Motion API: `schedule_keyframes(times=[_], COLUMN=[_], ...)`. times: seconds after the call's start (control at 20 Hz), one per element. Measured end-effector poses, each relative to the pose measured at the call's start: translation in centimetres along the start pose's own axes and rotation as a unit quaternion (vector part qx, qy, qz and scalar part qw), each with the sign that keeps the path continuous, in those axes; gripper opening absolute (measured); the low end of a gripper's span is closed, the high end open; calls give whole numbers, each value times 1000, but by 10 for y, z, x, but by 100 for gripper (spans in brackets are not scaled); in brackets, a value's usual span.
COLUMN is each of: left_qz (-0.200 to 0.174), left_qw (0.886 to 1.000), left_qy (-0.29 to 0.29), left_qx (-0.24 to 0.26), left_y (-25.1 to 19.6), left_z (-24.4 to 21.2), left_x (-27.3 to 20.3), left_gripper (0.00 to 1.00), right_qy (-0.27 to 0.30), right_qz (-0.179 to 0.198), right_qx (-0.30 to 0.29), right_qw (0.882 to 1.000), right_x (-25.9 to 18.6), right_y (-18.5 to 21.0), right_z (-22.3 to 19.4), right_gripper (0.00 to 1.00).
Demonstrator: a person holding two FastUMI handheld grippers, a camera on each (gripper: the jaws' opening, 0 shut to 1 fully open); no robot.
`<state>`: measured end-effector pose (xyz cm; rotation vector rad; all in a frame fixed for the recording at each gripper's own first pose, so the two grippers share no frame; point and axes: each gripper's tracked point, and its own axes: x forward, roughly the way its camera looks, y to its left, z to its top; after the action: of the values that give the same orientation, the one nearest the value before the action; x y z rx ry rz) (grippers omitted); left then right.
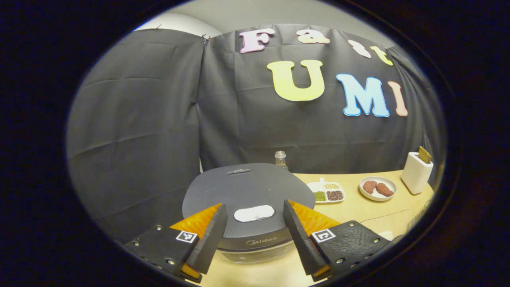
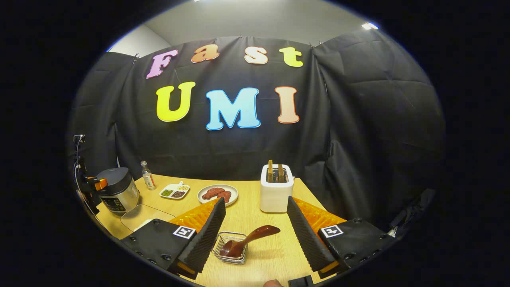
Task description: Close the left gripper, press the button to open the rice cooker; take a wooden spoon from the chopstick holder with the right hand, scoop a spoonful of rice and pour it into the rice cooker, then put the wooden spoon back into the chopstick holder.
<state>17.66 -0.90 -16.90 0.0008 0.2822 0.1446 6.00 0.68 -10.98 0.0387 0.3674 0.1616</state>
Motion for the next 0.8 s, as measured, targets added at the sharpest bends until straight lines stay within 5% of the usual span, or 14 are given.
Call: schedule_keyframes(times=[0.45, 0.8], left_qz=[-63, -90], left_qw=[993, 986], left_qy=[-97, -138], left_qx=[-13, 6], left_y=[-43, -4], left_z=[95, 126], left_x=[-95, -158], left_gripper=[86, 85], right_qy=[-51, -95], right_qz=[39, 19], right_qx=[-16, -5], right_qw=[998, 995], right_x=[-9, -45], right_y=[27, 58], right_z=[29, 59], right_gripper=[98, 98])
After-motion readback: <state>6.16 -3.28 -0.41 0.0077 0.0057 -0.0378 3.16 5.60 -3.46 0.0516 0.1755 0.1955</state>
